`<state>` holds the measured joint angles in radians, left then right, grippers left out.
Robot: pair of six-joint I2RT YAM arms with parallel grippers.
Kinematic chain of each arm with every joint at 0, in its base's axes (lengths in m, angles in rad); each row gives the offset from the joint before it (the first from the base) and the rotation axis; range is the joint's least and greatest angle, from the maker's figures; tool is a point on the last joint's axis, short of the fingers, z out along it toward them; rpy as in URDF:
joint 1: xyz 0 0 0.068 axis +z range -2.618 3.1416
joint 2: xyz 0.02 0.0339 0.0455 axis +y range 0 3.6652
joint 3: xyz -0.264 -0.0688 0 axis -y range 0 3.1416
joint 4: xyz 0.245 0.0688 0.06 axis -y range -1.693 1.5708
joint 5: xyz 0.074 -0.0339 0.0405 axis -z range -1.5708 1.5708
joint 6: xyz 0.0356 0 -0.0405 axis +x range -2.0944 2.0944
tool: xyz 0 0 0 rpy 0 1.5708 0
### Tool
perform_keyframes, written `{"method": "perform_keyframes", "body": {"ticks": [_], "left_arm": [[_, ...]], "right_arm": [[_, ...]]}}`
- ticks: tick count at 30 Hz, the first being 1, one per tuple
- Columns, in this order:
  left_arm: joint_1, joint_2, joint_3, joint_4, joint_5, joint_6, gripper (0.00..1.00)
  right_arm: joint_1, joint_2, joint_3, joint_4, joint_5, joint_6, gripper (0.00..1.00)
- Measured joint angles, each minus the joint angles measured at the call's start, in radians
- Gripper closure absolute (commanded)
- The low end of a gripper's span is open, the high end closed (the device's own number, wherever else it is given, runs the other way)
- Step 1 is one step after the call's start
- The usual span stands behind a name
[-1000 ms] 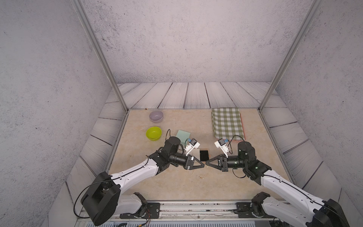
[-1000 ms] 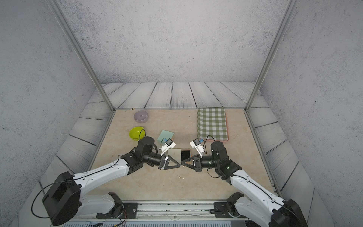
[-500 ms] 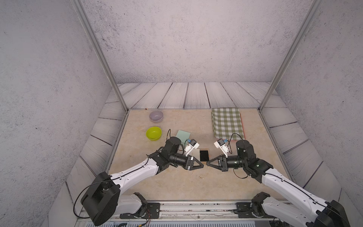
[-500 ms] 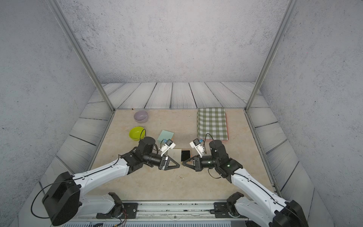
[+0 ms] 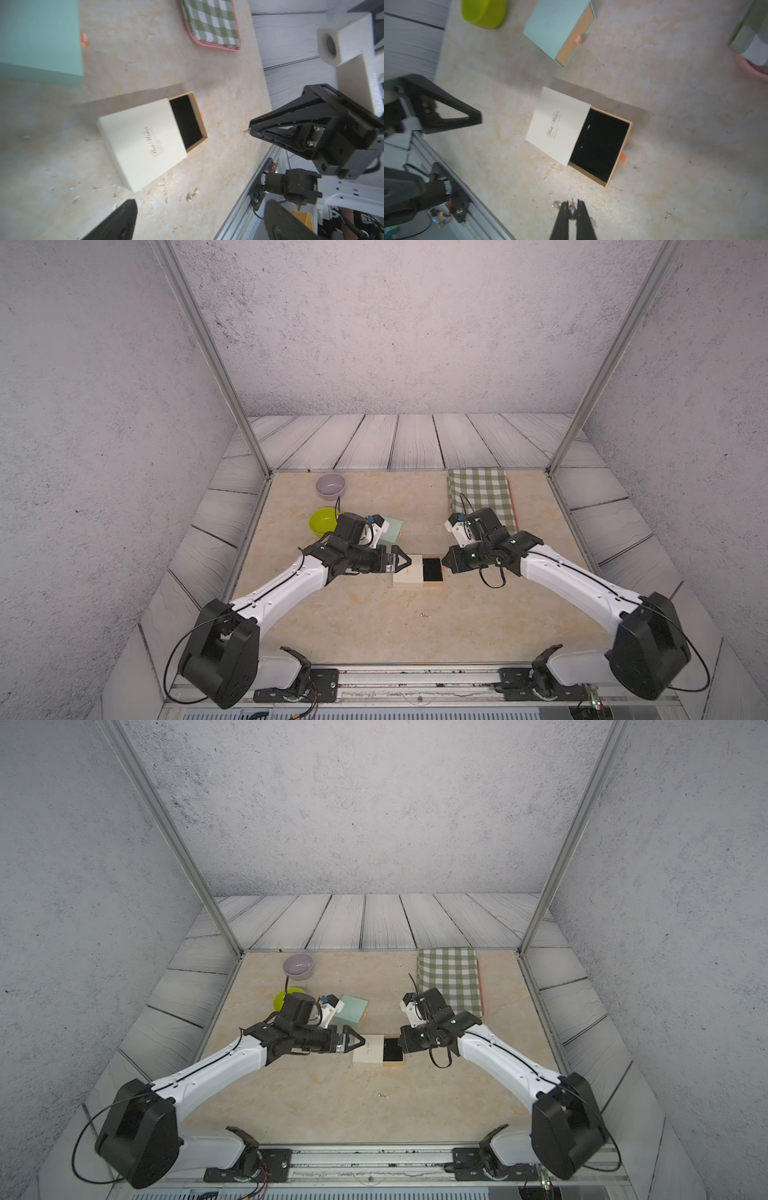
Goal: Place the earrings into the drawer-style jewelry box
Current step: Insert the earring into the inner lining.
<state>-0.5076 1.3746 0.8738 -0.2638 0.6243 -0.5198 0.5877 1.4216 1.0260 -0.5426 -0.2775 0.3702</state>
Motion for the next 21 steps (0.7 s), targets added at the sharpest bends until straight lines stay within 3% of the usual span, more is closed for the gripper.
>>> {"method": "perform_keyframes", "body": {"ticks": [9,21], "left_arm": [[0.041,0.27,0.156,-0.174,-0.058,0.047,0.01],[0.045,0.347,0.156,-0.198,-0.051,0.045,0.01]], "right_arm": [[0.032,0.182,0.101,0.021,0.081,-0.035,1.0],[0.1,0.323,0.161,0.068,0.111,-0.073,1.0]]}}
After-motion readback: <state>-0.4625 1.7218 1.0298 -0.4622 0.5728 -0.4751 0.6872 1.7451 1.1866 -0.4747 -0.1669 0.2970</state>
